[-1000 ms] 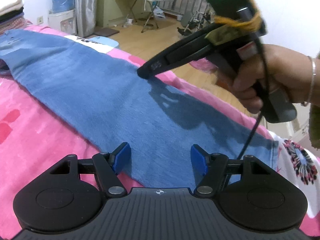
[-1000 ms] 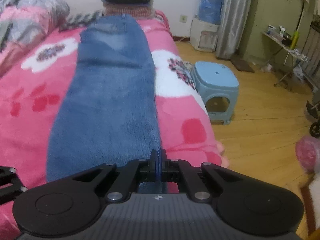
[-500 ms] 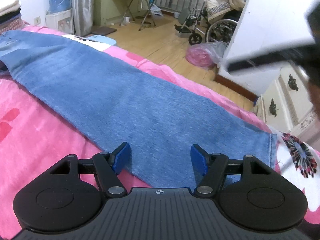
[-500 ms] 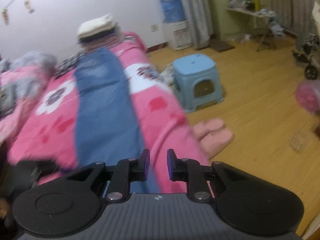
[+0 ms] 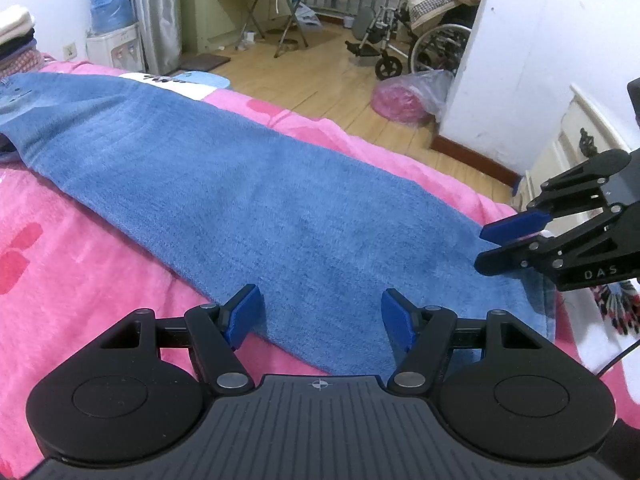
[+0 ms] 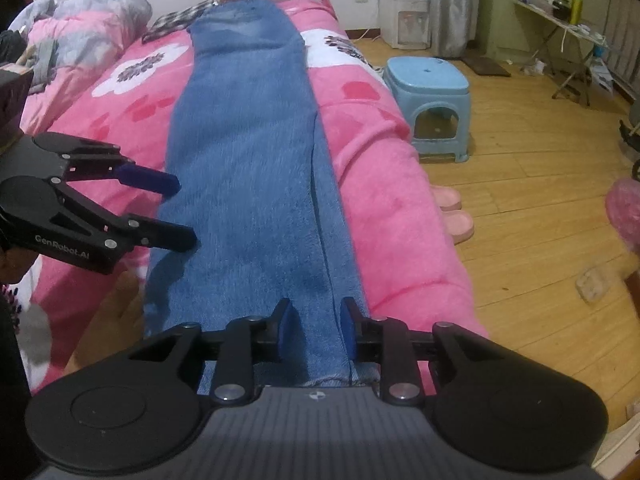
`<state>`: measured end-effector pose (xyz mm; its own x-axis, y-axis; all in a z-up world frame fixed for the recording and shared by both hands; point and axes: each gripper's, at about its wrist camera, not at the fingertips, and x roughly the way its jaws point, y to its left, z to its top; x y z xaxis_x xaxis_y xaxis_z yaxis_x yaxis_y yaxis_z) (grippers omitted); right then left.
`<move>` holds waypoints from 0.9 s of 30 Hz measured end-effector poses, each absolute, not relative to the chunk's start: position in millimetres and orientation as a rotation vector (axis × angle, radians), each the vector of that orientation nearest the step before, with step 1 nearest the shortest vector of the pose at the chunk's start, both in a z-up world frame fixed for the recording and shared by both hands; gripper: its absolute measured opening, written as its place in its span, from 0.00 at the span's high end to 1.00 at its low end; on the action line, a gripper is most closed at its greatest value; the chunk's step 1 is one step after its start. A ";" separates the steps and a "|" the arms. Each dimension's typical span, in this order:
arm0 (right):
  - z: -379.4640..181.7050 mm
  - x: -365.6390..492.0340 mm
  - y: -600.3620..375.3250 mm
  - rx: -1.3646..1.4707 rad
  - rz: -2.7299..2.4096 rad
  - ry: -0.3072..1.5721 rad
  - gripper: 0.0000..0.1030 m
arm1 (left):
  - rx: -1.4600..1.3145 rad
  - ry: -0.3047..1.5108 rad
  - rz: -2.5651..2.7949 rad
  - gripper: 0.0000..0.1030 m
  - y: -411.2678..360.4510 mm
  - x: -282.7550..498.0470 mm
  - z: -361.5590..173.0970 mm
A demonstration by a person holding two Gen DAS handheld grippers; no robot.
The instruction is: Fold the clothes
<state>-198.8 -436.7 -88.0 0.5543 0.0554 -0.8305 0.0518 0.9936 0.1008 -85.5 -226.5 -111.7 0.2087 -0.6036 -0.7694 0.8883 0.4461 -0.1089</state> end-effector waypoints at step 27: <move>-72.0 -214.7 -453.2 0.208 -0.195 0.906 0.97 | 0.405 0.807 -1.070 0.35 -231.4 -79.0 -111.6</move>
